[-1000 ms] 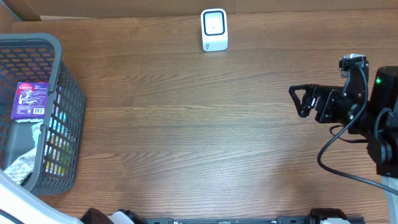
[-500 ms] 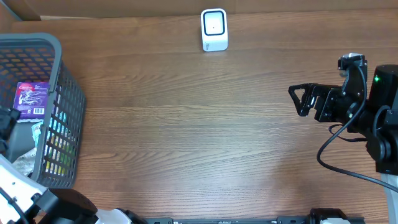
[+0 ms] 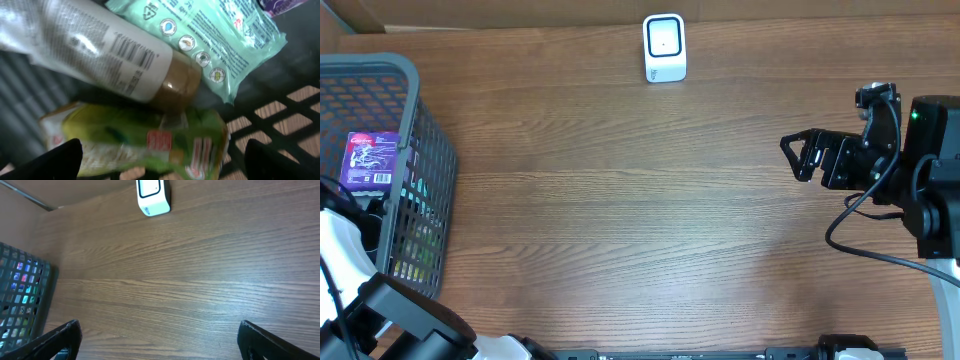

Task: Scan the item barcode
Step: 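Move the left gripper over the basket and reach down inside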

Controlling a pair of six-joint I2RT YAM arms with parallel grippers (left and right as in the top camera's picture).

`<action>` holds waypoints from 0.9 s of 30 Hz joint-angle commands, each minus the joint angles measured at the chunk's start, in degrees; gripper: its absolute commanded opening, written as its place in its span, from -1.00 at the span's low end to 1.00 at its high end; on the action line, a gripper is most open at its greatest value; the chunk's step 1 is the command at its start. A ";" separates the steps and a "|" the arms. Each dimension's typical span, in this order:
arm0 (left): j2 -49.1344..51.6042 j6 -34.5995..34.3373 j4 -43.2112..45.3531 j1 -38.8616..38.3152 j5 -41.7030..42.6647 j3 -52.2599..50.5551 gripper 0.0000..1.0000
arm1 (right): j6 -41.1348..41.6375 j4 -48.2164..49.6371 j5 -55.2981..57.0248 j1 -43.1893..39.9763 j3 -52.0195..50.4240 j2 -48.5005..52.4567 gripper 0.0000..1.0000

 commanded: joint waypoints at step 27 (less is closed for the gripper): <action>-0.37 2.38 10.14 -1.49 2.58 -2.19 0.59 | -0.22 0.20 -0.15 0.28 1.73 0.24 0.99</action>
